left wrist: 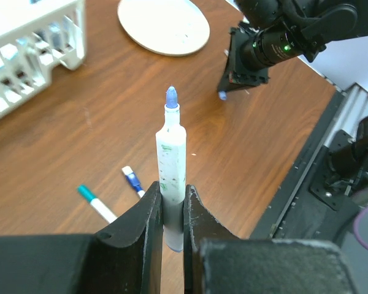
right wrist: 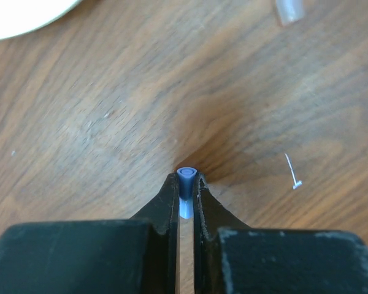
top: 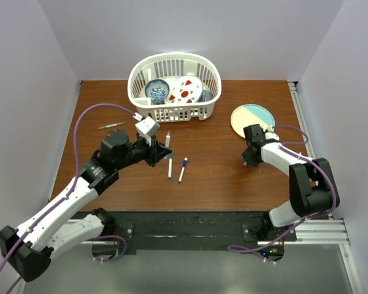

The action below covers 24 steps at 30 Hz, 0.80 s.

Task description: Insert the pens into the pen caps

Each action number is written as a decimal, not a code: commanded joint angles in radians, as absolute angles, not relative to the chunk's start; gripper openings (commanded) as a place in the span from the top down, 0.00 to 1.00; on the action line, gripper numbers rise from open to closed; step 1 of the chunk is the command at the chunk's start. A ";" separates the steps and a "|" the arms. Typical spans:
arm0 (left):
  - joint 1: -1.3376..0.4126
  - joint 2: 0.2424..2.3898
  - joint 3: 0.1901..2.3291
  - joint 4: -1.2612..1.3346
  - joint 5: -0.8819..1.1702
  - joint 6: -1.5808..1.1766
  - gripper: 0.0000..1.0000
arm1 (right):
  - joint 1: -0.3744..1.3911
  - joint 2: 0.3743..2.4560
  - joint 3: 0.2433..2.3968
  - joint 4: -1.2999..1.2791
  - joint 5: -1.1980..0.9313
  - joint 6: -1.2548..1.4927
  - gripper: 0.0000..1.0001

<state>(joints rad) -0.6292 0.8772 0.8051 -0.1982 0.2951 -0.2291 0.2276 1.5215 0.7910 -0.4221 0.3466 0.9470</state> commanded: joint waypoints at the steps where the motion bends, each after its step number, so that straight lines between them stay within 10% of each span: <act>1: -0.626 0.971 0.853 -0.103 0.420 -0.302 1.00 | 0.227 1.430 0.703 -0.213 0.180 0.806 1.00; 24: -0.795 1.209 0.741 0.440 0.643 -0.646 1.00 | 0.307 0.881 0.595 0.495 -0.439 0.954 1.00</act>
